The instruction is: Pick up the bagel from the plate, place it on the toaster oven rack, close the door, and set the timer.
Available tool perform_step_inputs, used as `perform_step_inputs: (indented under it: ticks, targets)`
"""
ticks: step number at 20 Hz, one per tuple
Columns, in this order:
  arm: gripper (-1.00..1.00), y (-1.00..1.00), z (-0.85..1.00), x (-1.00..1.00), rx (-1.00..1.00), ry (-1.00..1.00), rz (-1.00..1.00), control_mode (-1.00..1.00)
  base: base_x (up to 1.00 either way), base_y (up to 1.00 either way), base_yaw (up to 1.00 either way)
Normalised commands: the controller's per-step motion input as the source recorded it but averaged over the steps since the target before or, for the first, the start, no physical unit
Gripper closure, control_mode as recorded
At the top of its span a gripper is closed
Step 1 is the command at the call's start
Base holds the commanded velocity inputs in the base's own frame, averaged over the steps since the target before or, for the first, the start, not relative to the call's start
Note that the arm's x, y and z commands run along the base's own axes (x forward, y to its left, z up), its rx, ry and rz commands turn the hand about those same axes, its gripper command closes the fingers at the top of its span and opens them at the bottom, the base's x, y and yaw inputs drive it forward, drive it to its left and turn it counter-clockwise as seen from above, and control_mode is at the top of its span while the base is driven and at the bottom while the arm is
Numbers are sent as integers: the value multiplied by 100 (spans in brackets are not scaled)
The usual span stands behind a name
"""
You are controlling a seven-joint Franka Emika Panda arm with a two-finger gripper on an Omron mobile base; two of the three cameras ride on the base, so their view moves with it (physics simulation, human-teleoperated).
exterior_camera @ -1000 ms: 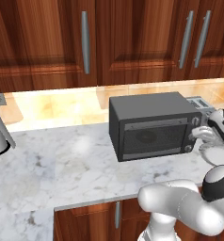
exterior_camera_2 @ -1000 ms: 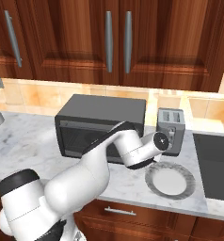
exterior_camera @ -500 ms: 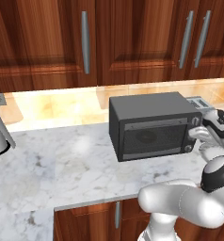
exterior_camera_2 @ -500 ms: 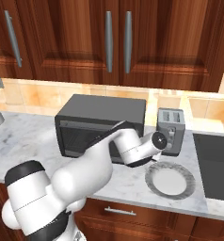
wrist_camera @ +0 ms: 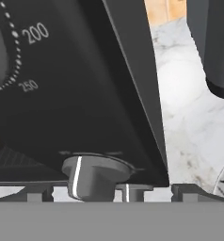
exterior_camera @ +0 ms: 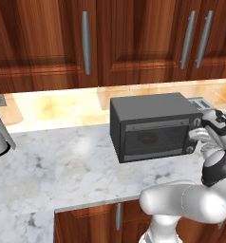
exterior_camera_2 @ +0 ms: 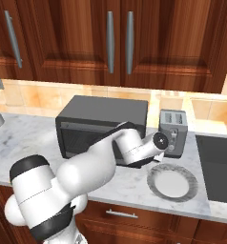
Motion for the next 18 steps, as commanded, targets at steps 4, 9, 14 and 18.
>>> perform_step_inputs:
  ticks: [4, 9, 14, 18]
  targets:
    - [-100, -7, -22, 0, -4, 0, 1, -100, 0, 0, 0]
    - [-100, -1, -12, 0, -3, -1, 1, -100, 0, 0, 0]
    - [-100, 0, -14, -1, -3, -1, 3, -100, 0, 0, 0]
    - [-100, 0, -21, -23, -4, -1, 4, -100, 0, 0, 0]
